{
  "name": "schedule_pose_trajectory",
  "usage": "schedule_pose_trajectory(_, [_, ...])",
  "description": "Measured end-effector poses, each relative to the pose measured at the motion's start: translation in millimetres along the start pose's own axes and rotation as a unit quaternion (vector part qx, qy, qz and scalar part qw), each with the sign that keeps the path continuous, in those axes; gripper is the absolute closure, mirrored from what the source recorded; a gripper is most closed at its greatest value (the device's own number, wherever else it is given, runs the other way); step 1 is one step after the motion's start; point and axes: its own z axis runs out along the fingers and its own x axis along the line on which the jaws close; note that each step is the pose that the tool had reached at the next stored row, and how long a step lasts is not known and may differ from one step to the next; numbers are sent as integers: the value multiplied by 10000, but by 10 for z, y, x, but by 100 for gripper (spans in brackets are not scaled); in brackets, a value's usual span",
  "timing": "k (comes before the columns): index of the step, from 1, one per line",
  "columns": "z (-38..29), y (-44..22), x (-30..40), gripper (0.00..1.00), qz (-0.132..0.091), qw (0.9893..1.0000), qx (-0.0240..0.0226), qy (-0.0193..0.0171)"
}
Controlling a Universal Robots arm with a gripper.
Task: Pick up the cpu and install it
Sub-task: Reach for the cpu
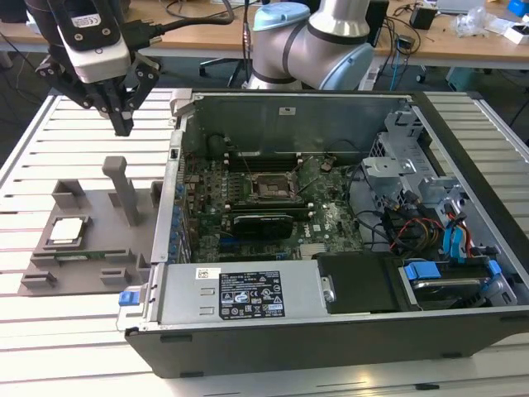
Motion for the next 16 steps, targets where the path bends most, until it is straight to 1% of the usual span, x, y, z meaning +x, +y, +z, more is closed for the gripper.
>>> schedule_pose_trajectory(8, [-3, -9, 123, 89, 0, 10000, 0, 0])
schedule_pose_trajectory(11, [-5, -15, 206, 89, 0, 10000, 0, 0])
schedule_pose_trajectory(13, [-7, -21, 281, 89, 0, 10000, 0, 0])
schedule_pose_trajectory(16, [-8, -24, 324, 89, 0, 10000, -1, 0])
